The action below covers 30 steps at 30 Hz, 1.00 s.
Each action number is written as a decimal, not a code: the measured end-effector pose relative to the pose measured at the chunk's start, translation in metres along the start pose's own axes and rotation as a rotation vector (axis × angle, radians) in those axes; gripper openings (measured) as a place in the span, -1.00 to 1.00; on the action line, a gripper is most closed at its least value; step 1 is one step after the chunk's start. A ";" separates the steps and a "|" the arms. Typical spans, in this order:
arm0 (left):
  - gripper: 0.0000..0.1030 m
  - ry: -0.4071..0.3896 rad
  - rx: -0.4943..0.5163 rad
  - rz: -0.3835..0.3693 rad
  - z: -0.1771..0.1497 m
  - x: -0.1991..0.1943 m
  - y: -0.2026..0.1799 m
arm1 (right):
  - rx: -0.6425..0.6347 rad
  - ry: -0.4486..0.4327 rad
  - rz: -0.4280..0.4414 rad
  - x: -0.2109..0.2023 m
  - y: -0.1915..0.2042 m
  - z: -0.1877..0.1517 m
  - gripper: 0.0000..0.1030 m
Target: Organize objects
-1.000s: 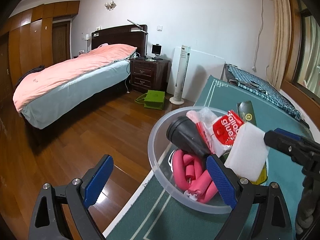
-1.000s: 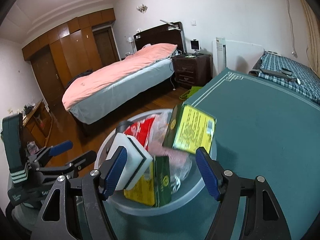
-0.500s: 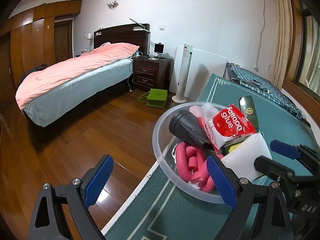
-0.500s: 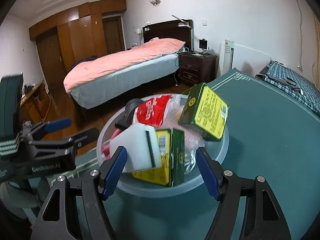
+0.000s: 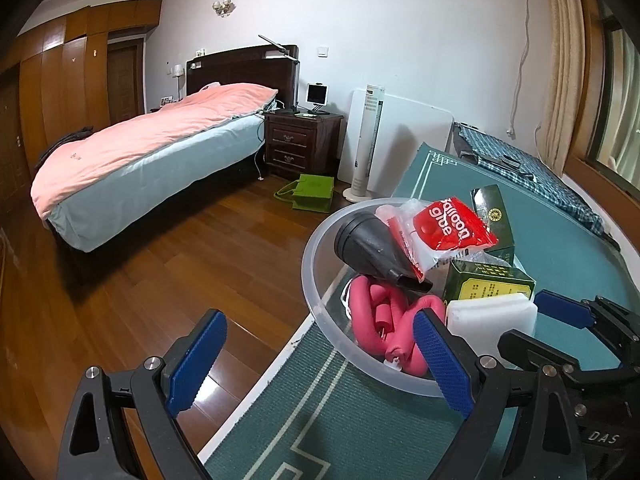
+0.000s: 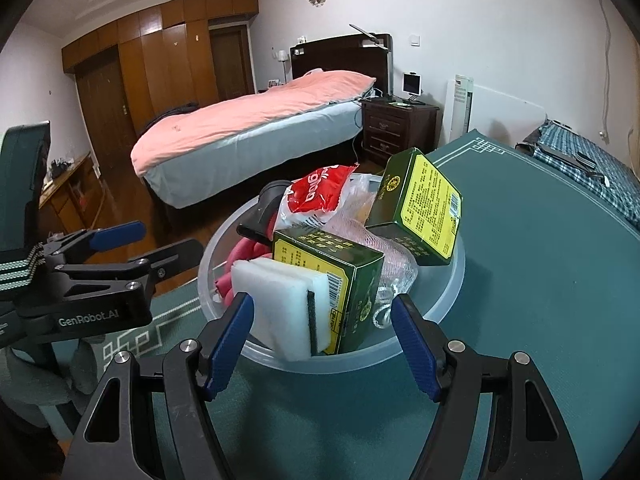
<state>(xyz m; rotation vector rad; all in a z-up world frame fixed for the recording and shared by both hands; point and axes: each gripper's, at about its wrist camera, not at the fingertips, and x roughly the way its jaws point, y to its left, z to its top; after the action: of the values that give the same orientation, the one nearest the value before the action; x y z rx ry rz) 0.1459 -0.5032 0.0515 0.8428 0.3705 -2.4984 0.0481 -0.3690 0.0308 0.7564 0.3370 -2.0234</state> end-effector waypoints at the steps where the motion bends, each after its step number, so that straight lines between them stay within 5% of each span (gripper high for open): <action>1: 0.88 0.002 0.000 0.000 0.000 0.002 -0.001 | 0.001 -0.002 0.000 -0.001 0.000 -0.001 0.41; 10: 0.97 0.001 0.005 0.001 0.000 0.000 -0.003 | 0.038 0.005 0.014 -0.011 -0.005 -0.007 0.41; 18: 0.99 -0.005 0.046 0.043 -0.002 -0.004 -0.014 | 0.102 0.014 0.011 -0.019 -0.017 -0.015 0.65; 30: 0.99 -0.035 0.085 0.075 -0.005 -0.017 -0.031 | 0.122 -0.086 -0.077 -0.049 -0.018 -0.015 0.97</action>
<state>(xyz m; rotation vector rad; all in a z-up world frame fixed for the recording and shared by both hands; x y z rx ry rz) 0.1442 -0.4693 0.0613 0.8287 0.2180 -2.4702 0.0575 -0.3189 0.0490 0.7384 0.1969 -2.1573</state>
